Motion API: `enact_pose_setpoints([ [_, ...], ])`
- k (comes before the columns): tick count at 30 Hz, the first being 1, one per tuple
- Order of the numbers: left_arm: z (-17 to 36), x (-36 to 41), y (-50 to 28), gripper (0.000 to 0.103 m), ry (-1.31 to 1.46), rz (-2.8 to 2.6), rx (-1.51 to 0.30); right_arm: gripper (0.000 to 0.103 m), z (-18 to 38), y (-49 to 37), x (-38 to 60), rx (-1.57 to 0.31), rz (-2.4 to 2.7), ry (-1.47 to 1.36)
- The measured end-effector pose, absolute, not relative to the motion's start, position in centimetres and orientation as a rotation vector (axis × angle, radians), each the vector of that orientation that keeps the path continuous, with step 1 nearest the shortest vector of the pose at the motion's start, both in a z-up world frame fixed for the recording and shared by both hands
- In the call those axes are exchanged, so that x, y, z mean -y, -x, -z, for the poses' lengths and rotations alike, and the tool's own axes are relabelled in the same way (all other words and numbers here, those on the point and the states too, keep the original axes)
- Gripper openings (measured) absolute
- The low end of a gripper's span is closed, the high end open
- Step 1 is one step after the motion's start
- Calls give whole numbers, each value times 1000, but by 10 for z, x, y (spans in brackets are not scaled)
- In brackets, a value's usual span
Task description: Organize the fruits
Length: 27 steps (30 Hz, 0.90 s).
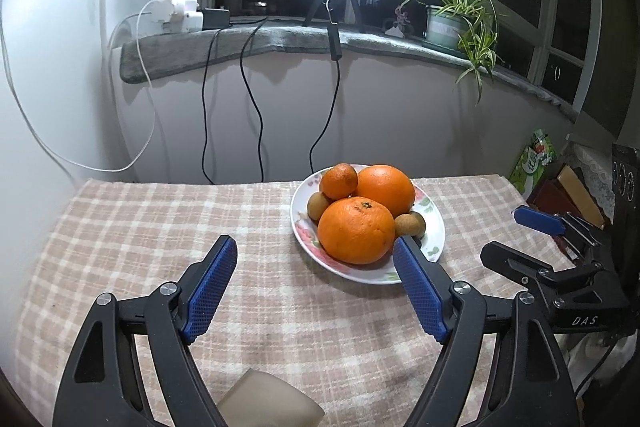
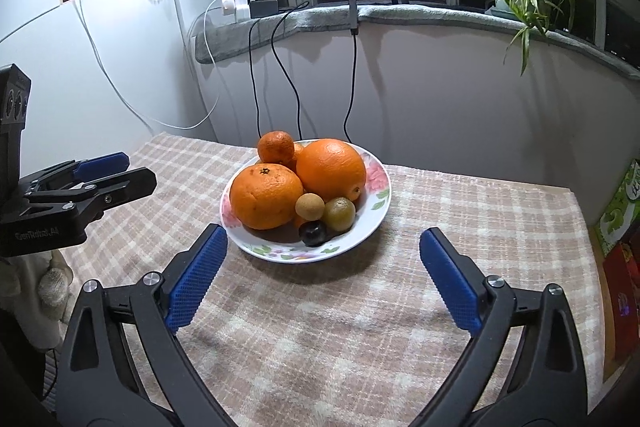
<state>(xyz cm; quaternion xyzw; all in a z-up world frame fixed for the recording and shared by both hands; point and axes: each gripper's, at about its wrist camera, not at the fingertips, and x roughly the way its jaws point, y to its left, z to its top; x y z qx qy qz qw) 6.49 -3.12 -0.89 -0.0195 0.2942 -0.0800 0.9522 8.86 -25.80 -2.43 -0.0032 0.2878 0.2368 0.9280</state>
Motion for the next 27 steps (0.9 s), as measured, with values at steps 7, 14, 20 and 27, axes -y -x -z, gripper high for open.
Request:
enact_pose_setpoints([
  [7, 7, 31, -61, 81, 32, 159, -585, 99, 23, -87, 259, -588, -486, 6],
  [14, 6, 32, -59, 81, 28, 163, -576, 99, 21, -85, 258, -589, -487, 6],
  [20, 5, 32, -58, 81, 27, 167, -568, 99, 22, -85, 257, -589, -487, 7],
  [27, 3, 34, -55, 81, 12, 167, -547, 99, 26, -89, 259, -604, -474, 3],
])
